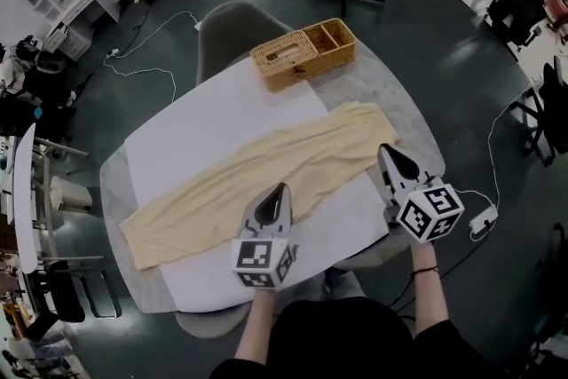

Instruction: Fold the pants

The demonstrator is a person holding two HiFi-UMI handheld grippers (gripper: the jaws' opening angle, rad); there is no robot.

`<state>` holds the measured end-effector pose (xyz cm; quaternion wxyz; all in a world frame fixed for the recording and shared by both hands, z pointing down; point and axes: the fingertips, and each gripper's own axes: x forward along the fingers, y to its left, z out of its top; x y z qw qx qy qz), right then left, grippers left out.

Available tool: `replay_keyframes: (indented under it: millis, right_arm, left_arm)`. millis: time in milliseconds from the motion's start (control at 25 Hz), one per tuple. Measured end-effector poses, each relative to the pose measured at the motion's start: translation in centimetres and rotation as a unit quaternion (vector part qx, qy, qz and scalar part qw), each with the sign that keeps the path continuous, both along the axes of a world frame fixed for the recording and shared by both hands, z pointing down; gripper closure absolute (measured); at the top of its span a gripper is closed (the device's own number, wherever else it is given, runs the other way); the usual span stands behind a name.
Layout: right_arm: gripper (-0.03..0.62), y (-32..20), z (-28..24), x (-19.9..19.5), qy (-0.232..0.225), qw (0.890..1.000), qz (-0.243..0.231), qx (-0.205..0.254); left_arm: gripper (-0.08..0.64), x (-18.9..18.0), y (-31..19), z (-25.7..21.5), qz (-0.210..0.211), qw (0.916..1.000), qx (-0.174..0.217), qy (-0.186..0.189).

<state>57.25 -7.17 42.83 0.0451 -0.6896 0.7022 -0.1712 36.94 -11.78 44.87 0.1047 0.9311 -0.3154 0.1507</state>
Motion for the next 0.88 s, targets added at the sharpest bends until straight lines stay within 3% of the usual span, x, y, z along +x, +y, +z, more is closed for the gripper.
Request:
replay_keyframes:
  millis: [360,720,880]
  right_arm:
    - [0.578,-4.6,5.3,3.5,0.005,0.998,-0.021,-0.061]
    - [0.577,-7.7,10.1,8.0,0.0,0.991,-0.016,-0.131]
    - [0.441,-8.9,12.2,9.3,-0.009,0.986,-0.026,-0.164]
  left_arm:
    - [0.546,4.3,-3.8,4.3,0.028,0.9986,-0.044,0.003]
    - [0.546,5.3,-5.6,6.7,0.025,0.9967,-0.077,-0.008]
    - [0.546,5.5,-6.0,7.4,0.023,0.996,-0.086,-0.009]
